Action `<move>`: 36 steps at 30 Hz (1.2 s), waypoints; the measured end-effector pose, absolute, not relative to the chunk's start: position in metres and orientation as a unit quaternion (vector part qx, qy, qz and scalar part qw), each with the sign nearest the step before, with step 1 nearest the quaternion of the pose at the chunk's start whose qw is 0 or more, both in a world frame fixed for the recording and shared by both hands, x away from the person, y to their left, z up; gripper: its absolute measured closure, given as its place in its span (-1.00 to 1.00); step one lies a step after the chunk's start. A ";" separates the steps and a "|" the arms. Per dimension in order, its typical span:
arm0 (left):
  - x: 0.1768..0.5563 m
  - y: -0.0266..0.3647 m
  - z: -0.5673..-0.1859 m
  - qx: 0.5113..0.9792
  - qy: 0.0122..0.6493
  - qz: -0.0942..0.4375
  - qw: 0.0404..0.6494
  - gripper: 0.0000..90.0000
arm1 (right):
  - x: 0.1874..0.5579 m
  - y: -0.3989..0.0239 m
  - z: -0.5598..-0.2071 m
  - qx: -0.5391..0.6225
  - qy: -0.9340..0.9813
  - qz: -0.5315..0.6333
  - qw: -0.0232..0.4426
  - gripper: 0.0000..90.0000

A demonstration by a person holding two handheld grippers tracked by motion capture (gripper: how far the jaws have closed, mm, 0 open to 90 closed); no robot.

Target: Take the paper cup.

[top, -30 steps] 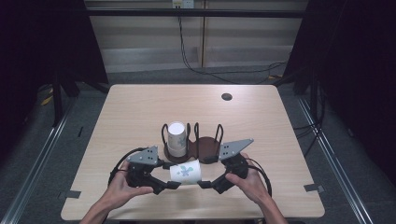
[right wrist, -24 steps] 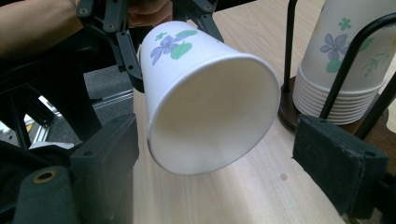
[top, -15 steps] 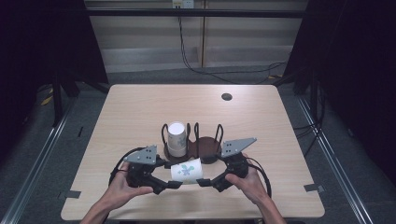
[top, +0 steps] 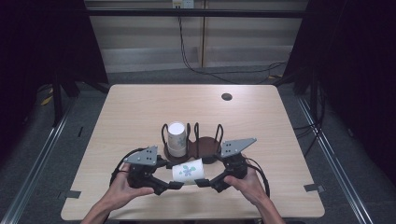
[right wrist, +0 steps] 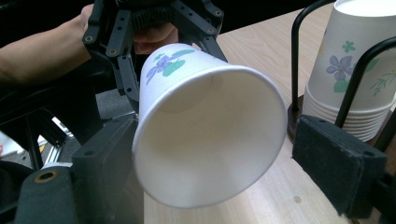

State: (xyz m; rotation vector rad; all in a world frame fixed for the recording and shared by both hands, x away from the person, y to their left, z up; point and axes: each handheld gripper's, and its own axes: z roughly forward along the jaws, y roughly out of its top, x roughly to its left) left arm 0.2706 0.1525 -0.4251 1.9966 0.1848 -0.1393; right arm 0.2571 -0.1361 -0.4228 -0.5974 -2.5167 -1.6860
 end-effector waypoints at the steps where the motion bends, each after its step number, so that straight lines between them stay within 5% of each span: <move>1: 0.270 0.152 -0.425 0.837 0.078 -0.058 0.538 -0.20 | 0.257 -0.136 -0.423 -0.193 -0.814 -0.547 0.028 -0.68; 28: 0.271 0.151 -0.433 0.835 0.085 -0.075 0.539 -0.20 | 0.259 -0.132 -0.424 -0.190 -0.816 -0.544 0.049 -0.46; 36: 0.272 0.149 -0.436 0.839 0.098 -0.071 0.530 -0.37 | 0.258 -0.131 -0.423 -0.190 -0.817 -0.542 0.044 -0.39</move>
